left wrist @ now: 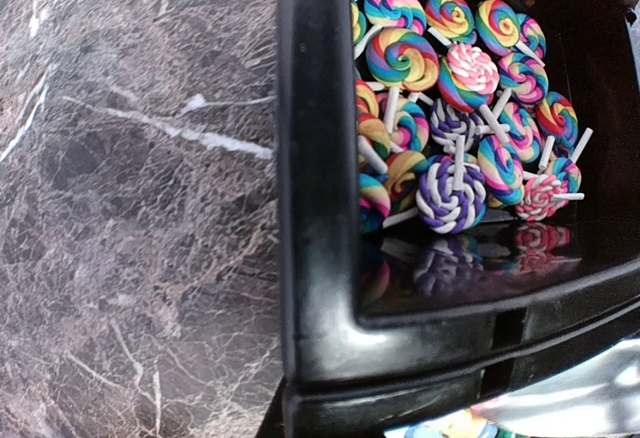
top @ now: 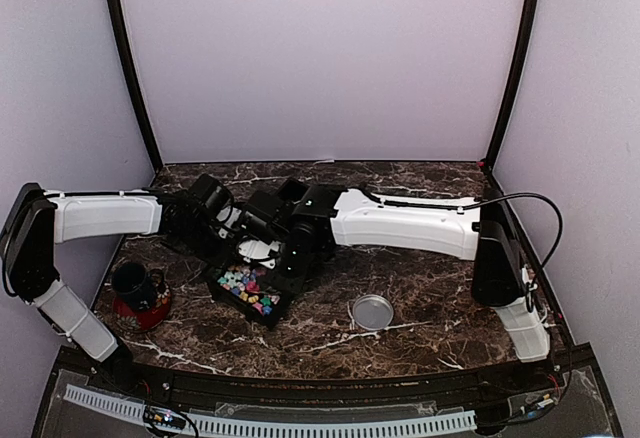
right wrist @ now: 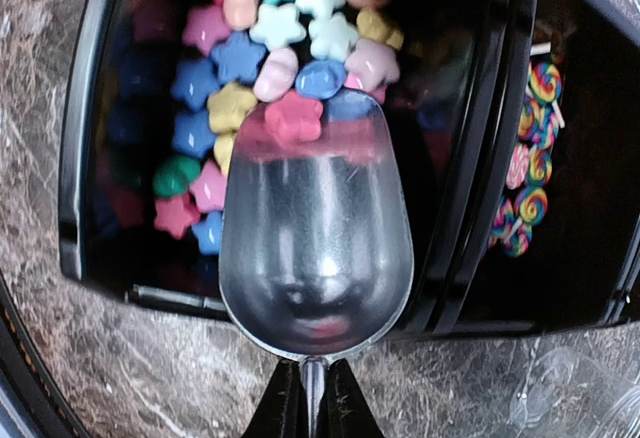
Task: Pack the candies
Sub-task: Scoop the fake candies from the plate.
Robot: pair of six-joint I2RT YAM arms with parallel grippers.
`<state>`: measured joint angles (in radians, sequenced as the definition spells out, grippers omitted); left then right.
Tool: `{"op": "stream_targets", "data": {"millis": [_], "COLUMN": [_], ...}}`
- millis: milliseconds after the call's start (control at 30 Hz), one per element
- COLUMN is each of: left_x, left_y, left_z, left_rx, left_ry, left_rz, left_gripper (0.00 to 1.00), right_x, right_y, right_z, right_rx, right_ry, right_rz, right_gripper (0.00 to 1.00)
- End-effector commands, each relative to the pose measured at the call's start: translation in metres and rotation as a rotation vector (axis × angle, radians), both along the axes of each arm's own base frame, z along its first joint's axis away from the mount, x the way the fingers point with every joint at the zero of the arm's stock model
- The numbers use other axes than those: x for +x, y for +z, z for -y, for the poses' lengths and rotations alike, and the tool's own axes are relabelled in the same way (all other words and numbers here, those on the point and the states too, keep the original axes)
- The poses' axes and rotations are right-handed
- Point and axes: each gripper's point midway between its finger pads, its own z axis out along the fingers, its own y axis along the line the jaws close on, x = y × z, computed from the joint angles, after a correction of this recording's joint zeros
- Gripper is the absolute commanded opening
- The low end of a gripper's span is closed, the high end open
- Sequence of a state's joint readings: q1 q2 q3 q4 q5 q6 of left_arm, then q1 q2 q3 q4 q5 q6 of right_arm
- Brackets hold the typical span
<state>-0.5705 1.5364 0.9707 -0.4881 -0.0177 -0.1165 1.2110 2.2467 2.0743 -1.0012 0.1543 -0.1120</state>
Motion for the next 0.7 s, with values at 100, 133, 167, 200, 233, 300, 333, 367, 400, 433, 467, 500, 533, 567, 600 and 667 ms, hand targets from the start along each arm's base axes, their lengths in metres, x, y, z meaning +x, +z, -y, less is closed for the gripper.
{"op": "stream_targets", "data": {"millis": [100,133,167,200,233,300,333,367,400,433,467,500,533,567,600,667], "left_x": [0.028,0.027,0.028,0.027,0.027,0.026,0.026,0.026,0.026,0.026,0.026,0.026,0.026,0.026,0.027,0.027], "left_y": [0.077,0.077,0.077,0.077,0.078,0.078,0.079,0.08,0.082,0.083,0.084,0.084,0.084,0.085,0.086,0.088], "left_z": [0.046,0.046,0.046,0.047,0.047,0.047,0.047,0.047,0.047,0.047,0.047,0.046,0.046,0.046,0.045,0.045], "left_rx": [-0.292,-0.294,-0.296,-0.297,-0.3,-0.303,-0.305,-0.306,-0.311,-0.313,-0.316,-0.315,-0.315,-0.314,-0.316,-0.323], "left_ry": [-0.042,-0.044,-0.044,-0.045,-0.045,-0.044,-0.045,-0.045,-0.046,-0.046,-0.045,-0.043,-0.041,-0.039,-0.038,-0.037], "left_rz": [0.218,0.22,0.22,0.219,0.219,0.219,0.222,0.225,0.231,0.234,0.237,0.24,0.242,0.245,0.248,0.252], "left_gripper": [0.0,0.0,0.0,0.0,0.0,0.0,0.0,0.0,0.0,0.0,0.0,0.0,0.0,0.0,0.0,0.0], "right_x": [0.013,0.013,0.014,0.015,0.016,0.016,0.017,0.017,0.017,0.017,0.018,0.018,0.017,0.017,0.019,0.02], "right_y": [-0.016,-0.017,-0.019,-0.021,-0.023,-0.032,-0.036,-0.04,-0.043,-0.047,-0.05,-0.052,-0.055,-0.058,-0.057,-0.061], "right_z": [-0.027,-0.029,-0.031,-0.033,-0.033,-0.035,-0.035,-0.036,-0.037,-0.037,-0.037,-0.036,-0.035,-0.034,-0.037,-0.036], "right_rx": [0.119,0.128,0.142,0.155,0.164,0.176,0.182,0.191,0.199,0.208,0.22,0.231,0.244,0.262,0.3,0.337], "right_ry": [-0.077,-0.084,-0.091,-0.097,-0.104,-0.11,-0.117,-0.122,-0.122,-0.125,-0.131,-0.135,-0.137,-0.141,-0.143,-0.153], "right_rz": [0.036,0.037,0.037,0.039,0.036,0.025,0.021,0.017,0.012,0.009,0.011,0.01,0.008,0.005,0.006,-0.007], "right_gripper": [0.0,0.0,0.0,0.0,0.0,0.0,0.0,0.0,0.0,0.0,0.0,0.0,0.0,0.0,0.0,0.0]}}
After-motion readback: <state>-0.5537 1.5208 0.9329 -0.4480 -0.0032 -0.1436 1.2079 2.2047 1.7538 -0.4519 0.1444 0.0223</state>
